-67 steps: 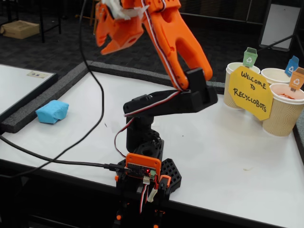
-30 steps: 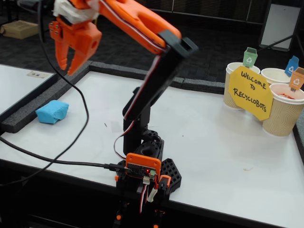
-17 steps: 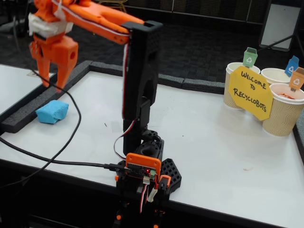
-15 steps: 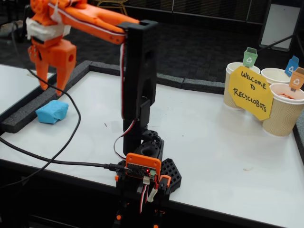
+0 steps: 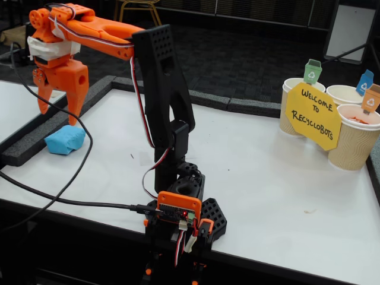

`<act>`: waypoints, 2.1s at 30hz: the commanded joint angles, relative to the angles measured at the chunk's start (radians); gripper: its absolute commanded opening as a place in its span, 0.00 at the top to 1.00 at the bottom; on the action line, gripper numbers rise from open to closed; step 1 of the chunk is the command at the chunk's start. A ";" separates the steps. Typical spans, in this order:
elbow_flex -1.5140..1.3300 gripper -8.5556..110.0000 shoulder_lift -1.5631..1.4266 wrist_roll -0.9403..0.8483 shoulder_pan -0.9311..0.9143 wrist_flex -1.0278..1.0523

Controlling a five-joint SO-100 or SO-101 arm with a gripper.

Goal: Sort rubbish by color.

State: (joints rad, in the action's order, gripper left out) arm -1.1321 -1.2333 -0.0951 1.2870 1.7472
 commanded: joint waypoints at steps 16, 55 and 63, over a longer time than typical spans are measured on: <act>0.132 0.76 0.107 -0.018 -0.018 -0.031; 0.133 0.80 0.147 -0.121 0.054 0.028; 0.115 0.80 -0.008 -0.239 0.028 0.028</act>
State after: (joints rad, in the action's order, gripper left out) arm -1.0845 -1.0048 -0.2684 1.3484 1.7641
